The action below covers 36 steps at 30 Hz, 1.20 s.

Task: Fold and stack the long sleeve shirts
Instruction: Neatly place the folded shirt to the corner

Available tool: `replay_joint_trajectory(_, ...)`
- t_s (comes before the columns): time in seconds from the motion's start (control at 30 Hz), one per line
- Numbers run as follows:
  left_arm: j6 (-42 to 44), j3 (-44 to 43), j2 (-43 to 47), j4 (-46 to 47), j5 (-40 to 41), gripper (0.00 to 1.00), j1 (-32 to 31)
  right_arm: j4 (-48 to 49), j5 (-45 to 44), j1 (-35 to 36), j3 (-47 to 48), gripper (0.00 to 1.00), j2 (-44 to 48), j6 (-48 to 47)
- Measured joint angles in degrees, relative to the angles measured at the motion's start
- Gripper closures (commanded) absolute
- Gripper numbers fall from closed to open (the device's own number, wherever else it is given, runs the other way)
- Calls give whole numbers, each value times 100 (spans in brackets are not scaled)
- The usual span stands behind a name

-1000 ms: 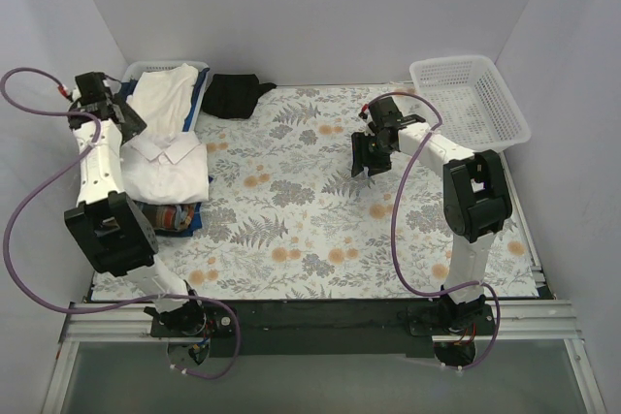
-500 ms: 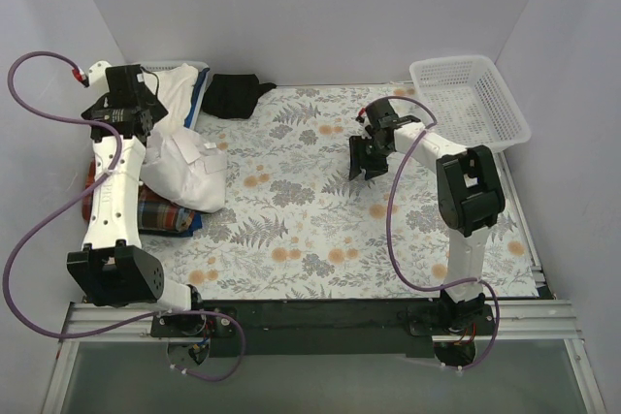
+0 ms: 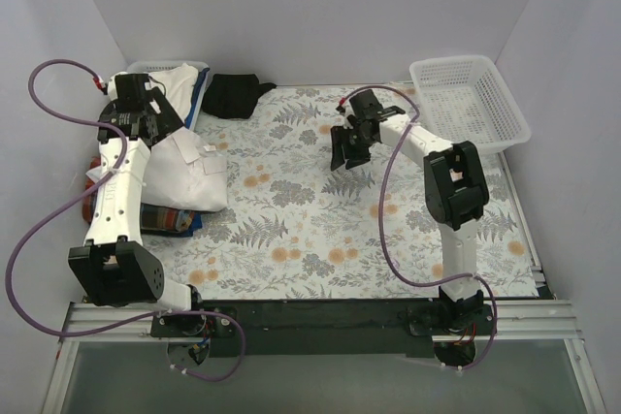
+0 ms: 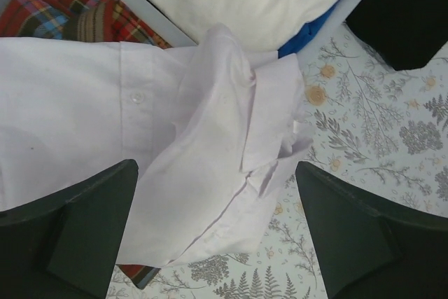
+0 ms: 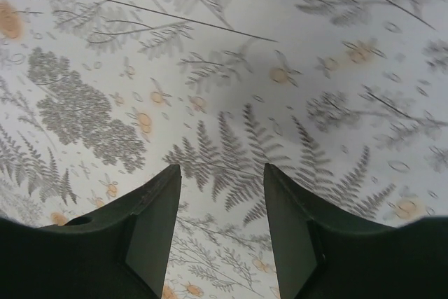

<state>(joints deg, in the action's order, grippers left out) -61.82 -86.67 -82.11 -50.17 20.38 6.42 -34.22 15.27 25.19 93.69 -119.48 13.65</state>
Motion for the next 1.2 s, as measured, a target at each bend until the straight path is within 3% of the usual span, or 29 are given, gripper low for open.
replay_joint_trajectory(0.13, -31, 0, -63, 33, -225, 2, -11, 7, 229, 413, 511, 41, -361, -63)
replay_joint_trajectory(0.33, -101, -4, -431, 120, -240, 2, 79, -50, 496, 802, 531, 41, -396, -81)
replay_joint_trajectory(0.5, -170, 282, -704, 125, -297, 9, 271, -35, 540, 831, 514, 41, -396, -83)
replay_joint_trajectory(0.6, -225, 310, -859, 122, -328, 30, 431, -28, 549, 831, 437, 41, -396, -83)
replay_joint_trajectory(0.73, -315, 317, -1032, 129, -382, 74, 527, -35, 549, 831, 328, 41, -396, -83)
replay_joint_trajectory(0.77, -317, 339, -1047, 136, -415, 99, 527, -37, 546, 831, 310, 41, -393, -83)
replay_joint_trajectory(1.03, -334, 649, -907, 42, -422, 100, 597, -37, 490, 831, 284, 41, -391, -83)
replay_joint_trajectory(1.2, -227, 1023, -341, -31, -365, 100, 1005, -35, 459, 826, 273, 41, -389, -83)
